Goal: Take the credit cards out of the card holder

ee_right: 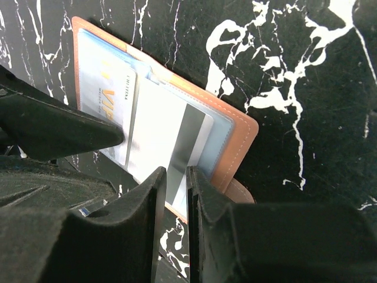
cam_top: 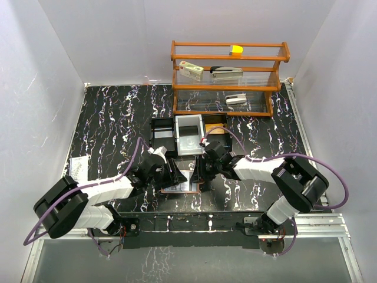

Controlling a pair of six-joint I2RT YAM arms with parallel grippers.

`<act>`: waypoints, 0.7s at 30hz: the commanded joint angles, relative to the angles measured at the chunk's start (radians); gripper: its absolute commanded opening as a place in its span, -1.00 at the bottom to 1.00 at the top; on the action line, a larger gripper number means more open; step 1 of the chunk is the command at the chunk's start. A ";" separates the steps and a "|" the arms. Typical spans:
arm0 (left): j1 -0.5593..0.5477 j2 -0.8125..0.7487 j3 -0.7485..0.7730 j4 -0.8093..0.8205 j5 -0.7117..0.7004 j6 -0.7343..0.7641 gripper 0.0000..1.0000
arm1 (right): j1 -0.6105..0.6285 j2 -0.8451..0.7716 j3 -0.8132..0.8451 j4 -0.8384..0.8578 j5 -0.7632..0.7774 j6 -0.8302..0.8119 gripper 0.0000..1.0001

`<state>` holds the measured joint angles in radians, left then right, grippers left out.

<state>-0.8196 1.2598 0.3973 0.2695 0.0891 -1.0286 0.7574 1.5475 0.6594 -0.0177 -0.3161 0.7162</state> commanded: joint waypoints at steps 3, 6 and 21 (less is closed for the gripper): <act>0.001 0.023 -0.006 0.003 -0.017 0.011 0.01 | 0.004 0.026 -0.098 0.035 0.033 0.006 -0.60; 0.001 0.068 0.017 -0.004 -0.002 0.020 0.00 | 0.002 0.020 -0.122 0.068 0.019 0.027 -0.61; 0.001 0.006 0.006 -0.039 -0.037 -0.004 0.05 | -0.018 0.036 -0.175 0.120 0.005 0.075 -0.61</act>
<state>-0.8154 1.3247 0.4072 0.3428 0.1104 -1.0561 0.7315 1.5356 0.5385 0.2054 -0.3660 0.8001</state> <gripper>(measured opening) 0.512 0.194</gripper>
